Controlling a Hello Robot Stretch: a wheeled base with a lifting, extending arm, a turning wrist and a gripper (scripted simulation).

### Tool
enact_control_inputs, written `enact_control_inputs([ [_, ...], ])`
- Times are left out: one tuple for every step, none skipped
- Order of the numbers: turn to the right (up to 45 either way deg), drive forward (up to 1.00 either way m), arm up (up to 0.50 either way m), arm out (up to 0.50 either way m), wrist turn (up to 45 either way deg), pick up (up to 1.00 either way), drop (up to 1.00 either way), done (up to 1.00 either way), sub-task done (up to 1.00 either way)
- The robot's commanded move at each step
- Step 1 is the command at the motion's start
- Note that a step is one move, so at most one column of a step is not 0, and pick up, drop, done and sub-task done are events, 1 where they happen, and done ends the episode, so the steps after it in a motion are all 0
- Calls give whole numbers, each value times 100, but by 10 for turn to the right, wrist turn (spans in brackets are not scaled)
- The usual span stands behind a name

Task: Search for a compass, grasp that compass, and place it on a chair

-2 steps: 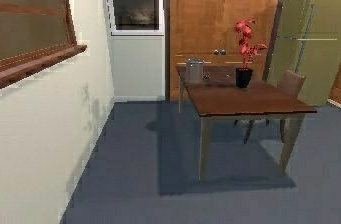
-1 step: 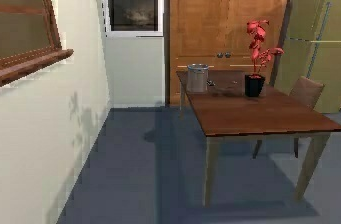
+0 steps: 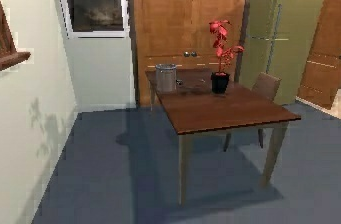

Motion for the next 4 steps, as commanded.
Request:
enact_control_inputs([
  [0,45,0,0,0,0,0,0,0],
  [450,0,0,0,0,0,0,0,0],
  [180,0,0,0,0,0,0,0,0],
  [0,100,0,0,0,0,0,0,0],
])
